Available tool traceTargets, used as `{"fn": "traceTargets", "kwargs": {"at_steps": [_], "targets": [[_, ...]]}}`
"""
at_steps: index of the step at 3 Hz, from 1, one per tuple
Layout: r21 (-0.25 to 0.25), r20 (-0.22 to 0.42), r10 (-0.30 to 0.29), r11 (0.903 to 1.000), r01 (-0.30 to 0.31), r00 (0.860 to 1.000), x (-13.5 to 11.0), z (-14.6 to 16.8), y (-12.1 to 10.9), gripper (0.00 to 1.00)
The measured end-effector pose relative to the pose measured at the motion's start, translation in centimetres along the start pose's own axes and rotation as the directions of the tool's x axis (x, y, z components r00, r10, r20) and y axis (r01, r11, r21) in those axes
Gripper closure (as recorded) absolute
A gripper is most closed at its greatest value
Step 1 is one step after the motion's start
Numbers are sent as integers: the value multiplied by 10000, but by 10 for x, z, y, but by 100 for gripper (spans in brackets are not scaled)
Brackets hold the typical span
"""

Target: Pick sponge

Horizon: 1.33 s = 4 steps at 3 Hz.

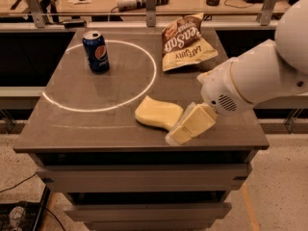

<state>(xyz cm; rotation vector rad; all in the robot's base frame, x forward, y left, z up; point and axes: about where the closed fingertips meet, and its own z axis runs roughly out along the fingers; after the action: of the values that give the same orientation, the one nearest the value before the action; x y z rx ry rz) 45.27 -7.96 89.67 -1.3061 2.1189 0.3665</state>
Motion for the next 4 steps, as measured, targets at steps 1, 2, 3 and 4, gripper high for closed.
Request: {"fn": "traceTargets", "kwargs": {"at_steps": [1, 2, 3, 4], "targets": [[426, -66, -208, 9989, 210, 9998, -7, 25, -9, 0], [731, -234, -139, 9972, 156, 9996, -5, 47, -22, 0], [683, -297, -118, 9976, 138, 9995, -8, 64, -25, 0], [414, -349, -149, 9990, 163, 9993, -10, 80, -20, 0]]}}
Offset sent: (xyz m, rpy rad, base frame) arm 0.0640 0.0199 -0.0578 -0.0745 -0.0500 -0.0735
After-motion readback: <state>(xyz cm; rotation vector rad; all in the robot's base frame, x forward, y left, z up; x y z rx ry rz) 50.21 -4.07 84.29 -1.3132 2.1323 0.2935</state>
